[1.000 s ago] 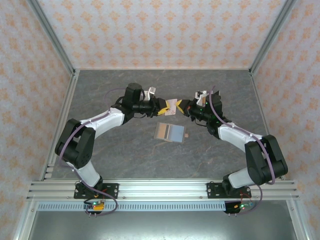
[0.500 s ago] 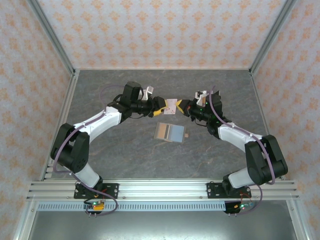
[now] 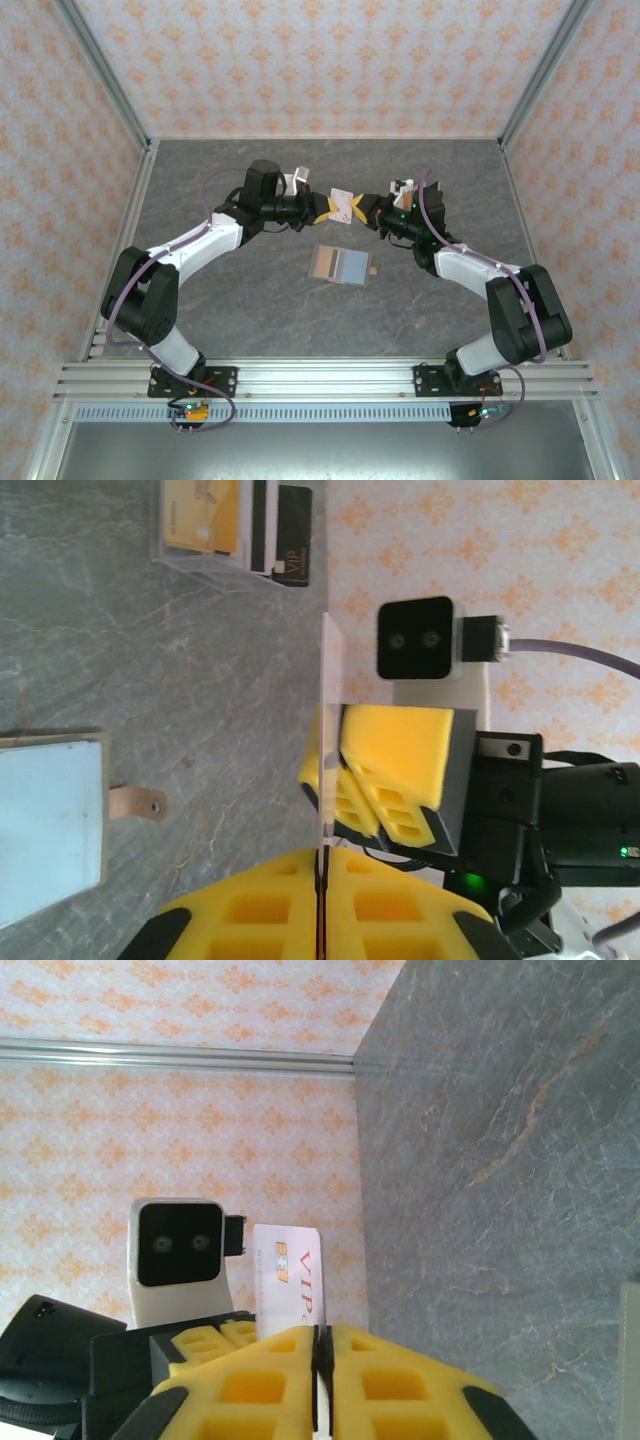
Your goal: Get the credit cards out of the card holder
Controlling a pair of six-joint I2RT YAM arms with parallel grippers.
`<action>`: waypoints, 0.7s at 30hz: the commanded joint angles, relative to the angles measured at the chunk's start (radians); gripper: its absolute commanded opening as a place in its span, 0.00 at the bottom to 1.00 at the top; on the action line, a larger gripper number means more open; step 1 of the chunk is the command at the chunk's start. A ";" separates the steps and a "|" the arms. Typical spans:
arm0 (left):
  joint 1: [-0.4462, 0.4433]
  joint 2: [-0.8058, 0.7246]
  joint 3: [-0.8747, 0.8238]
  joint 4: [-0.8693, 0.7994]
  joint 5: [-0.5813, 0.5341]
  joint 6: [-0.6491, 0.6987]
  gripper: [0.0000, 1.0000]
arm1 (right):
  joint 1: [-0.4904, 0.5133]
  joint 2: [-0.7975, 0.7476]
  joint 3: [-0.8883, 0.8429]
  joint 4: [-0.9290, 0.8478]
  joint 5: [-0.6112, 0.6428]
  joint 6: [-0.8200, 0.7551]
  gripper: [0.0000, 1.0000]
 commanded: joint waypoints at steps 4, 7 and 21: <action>-0.010 0.009 -0.006 0.102 0.023 -0.061 0.05 | 0.003 0.028 0.014 0.118 -0.033 0.053 0.22; -0.013 0.009 -0.002 0.108 0.024 -0.070 0.05 | 0.009 0.040 0.023 0.121 -0.036 0.056 0.23; 0.003 0.017 0.011 -0.030 -0.027 -0.007 0.26 | 0.006 0.002 0.078 -0.033 0.004 -0.054 0.00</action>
